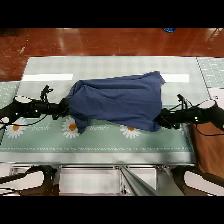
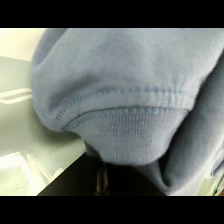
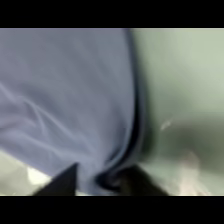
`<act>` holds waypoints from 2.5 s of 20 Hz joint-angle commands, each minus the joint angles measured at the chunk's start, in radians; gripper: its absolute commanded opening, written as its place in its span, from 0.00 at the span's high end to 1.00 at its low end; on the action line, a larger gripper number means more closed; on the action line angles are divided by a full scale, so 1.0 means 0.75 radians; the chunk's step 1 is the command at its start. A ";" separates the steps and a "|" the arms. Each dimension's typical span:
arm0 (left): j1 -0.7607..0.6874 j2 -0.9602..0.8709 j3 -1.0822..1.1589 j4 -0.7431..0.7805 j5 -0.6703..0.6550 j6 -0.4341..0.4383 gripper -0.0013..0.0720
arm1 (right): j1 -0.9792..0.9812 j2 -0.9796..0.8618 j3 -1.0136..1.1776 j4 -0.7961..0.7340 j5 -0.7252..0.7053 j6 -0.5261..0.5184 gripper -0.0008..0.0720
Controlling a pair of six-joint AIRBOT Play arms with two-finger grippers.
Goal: Fold the shirts.
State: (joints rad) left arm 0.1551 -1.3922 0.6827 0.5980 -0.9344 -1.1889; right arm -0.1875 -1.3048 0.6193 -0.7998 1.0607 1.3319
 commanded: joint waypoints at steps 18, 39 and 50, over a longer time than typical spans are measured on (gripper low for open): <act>0.210 0.448 1.302 -0.005 -0.323 -0.154 0.96 | 0.113 0.251 1.910 -0.194 0.345 0.166 0.95; -0.407 1.032 1.608 1.393 -0.606 -0.547 0.96 | 0.113 0.865 1.623 -0.547 0.786 0.336 0.95; -0.318 0.044 1.233 1.337 -0.090 -0.646 0.96 | 0.113 0.408 0.701 -0.307 -0.017 0.093 0.95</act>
State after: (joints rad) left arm -0.1139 -1.1446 1.6173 1.6306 -1.1614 -1.6146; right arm -0.1032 -0.8501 1.2236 -1.0664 1.2480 1.4563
